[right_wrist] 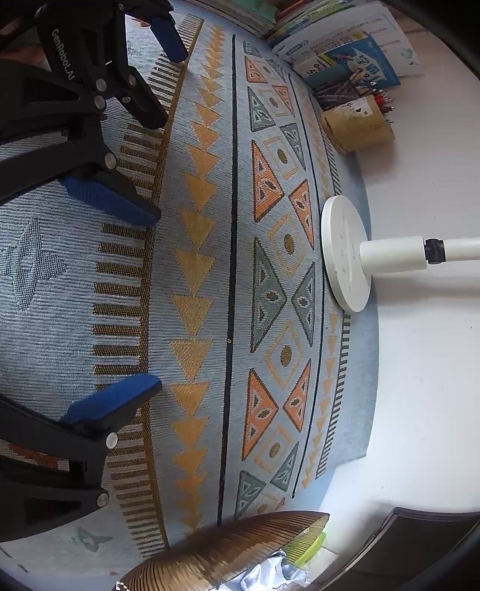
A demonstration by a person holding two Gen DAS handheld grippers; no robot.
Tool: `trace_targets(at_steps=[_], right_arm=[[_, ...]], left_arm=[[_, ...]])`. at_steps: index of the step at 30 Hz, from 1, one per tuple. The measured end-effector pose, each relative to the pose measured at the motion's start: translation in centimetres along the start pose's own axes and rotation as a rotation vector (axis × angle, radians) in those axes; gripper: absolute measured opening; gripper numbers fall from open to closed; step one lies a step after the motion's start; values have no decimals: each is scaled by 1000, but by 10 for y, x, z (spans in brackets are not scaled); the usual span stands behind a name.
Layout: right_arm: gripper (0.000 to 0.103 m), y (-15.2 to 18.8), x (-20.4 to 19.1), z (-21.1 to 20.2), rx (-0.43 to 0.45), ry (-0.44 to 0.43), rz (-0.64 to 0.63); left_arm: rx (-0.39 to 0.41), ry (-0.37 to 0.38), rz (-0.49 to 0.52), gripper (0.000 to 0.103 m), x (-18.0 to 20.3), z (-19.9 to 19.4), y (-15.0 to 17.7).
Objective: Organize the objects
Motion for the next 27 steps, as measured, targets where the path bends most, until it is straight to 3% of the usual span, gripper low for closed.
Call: trace_targets(at_steps=[20,27], right_arm=[[87,1,1,0,1,1,0],[91,1,3,1,-6,6,12]], left_arm=[[0,0,2,103,-1,-1,0],[0,-1,0,103,-3,-2,0]])
Point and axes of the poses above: each gripper's, at about its wrist camera, not at the fingertips, and z roughly the way its jaws point, x to its right, y to its underside, the point moved 6 cm from there along z, roughly the way its jaws point, and after that the axes turned 13 degrees about -x, right-handed, at the moved point
